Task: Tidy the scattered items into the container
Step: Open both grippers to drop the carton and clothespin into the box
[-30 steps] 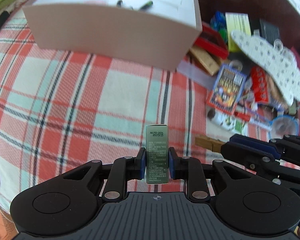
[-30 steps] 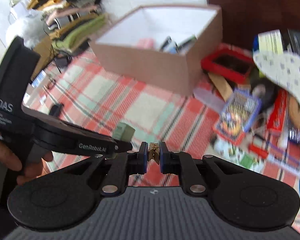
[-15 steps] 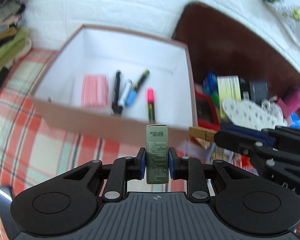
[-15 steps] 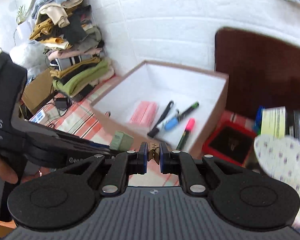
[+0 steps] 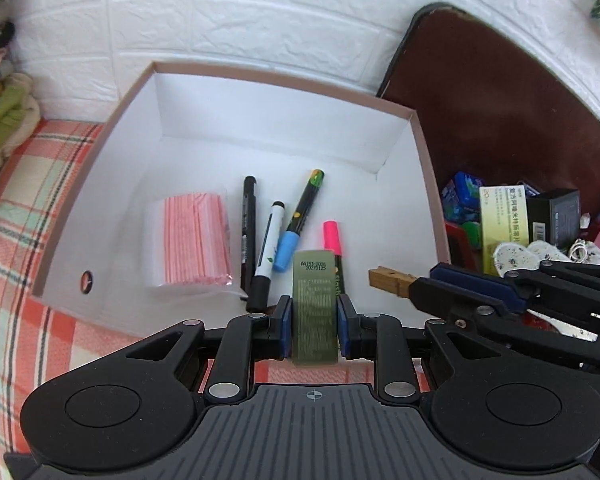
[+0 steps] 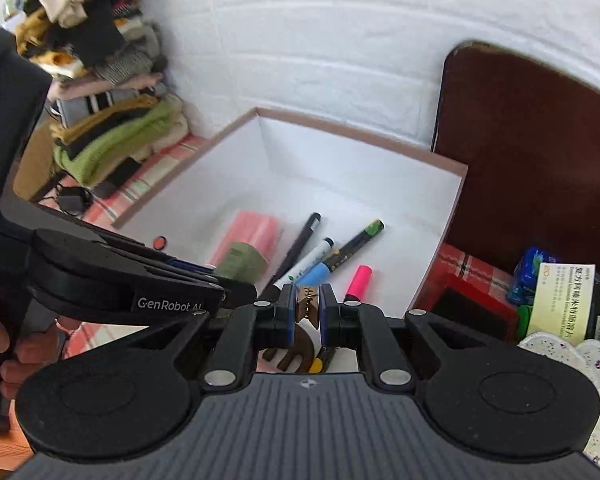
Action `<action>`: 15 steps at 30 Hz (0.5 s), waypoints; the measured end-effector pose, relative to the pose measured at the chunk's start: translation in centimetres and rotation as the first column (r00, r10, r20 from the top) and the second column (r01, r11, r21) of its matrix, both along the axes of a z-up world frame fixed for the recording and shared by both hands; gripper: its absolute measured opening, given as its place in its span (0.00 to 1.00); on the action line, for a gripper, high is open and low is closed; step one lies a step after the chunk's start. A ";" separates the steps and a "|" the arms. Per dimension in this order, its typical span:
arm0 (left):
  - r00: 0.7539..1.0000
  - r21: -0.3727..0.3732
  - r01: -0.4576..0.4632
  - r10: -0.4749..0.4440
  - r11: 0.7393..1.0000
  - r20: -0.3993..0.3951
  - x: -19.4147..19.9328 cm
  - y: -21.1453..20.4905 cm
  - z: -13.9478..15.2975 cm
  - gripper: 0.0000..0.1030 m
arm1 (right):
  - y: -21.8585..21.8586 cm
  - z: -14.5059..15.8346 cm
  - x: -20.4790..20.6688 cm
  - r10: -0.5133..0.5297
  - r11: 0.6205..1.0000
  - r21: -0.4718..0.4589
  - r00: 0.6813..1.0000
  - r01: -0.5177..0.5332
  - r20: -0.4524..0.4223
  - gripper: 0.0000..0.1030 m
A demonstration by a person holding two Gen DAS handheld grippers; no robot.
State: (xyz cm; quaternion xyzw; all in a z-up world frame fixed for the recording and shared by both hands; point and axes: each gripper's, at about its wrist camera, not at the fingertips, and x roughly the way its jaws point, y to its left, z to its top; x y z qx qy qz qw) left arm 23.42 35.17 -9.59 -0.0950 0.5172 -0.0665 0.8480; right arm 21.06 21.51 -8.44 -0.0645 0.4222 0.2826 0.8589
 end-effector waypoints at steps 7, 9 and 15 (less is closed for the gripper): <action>1.000 0.046 -0.007 0.008 0.999 -0.001 1.5 0.5 -1.0 0.64 | 0.6 -1.2 1.4 -0.020 0.999 -0.047 1.000 0.021 0.020 0.32; 0.998 0.123 -0.067 0.068 0.990 -0.003 1.7 0.9 -1.2 0.92 | 0.0 -1.3 1.7 -0.072 0.995 -0.070 0.996 0.075 0.048 0.54; 0.985 0.019 -0.174 0.174 0.985 0.009 1.2 3.1 -1.5 1.00 | -2.1 -1.6 1.9 -0.119 0.993 -0.018 0.993 0.119 0.013 0.78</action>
